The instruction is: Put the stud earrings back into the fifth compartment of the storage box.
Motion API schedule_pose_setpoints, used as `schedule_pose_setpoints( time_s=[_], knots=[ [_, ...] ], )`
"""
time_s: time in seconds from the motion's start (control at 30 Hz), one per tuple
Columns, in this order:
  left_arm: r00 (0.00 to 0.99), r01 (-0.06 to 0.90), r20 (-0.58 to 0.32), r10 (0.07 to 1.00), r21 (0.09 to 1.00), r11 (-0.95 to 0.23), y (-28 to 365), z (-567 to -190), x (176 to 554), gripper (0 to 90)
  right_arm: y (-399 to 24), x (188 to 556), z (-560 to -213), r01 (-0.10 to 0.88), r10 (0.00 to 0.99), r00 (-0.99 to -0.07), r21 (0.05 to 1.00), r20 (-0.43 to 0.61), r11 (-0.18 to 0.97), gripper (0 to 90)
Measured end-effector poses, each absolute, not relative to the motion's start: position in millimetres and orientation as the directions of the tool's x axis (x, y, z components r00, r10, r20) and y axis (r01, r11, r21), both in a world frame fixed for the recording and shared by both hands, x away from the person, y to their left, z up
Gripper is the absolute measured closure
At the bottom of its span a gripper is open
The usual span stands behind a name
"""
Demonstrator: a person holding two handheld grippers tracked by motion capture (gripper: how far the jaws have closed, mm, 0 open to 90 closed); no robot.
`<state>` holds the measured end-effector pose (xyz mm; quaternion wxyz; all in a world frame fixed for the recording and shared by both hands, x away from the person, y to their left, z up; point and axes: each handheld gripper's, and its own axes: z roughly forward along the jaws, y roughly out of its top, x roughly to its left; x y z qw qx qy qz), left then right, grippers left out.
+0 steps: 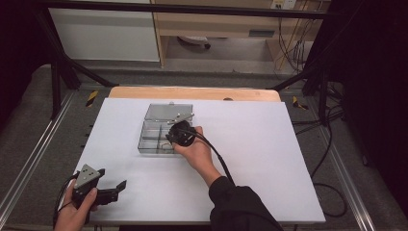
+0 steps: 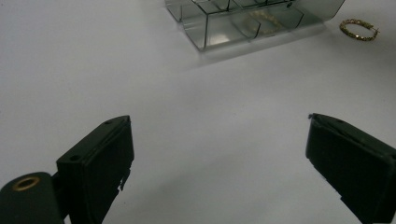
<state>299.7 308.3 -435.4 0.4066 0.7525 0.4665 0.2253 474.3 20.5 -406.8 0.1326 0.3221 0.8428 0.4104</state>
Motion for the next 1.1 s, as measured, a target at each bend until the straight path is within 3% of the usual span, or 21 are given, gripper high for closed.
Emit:
schedule_pose_setpoints(
  time_s=[0.2,0.5,0.77,1.1],
  knots=[
    [0.464,0.517,-0.036,0.885,0.823,-0.237,308,-435,299,7.8,14,464,-401,0.424,0.661,-0.750,0.796,0.041,0.432,58.1],
    [0.463,0.516,-0.036,0.885,0.823,-0.237,308,-435,300,7.8,-12,442,-394,0.413,0.705,-0.709,0.824,0.024,0.387,21.1],
    [0.458,0.519,-0.037,0.888,0.822,-0.234,309,-435,300,7.8,-39,427,-395,0.430,0.737,-0.674,0.838,0.052,0.335,9.8],
    [0.459,0.524,-0.038,0.888,0.818,-0.236,308,-436,300,7.8,-70,414,-406,0.432,0.752,-0.657,0.845,0.057,0.314,8.5]
  ],
)
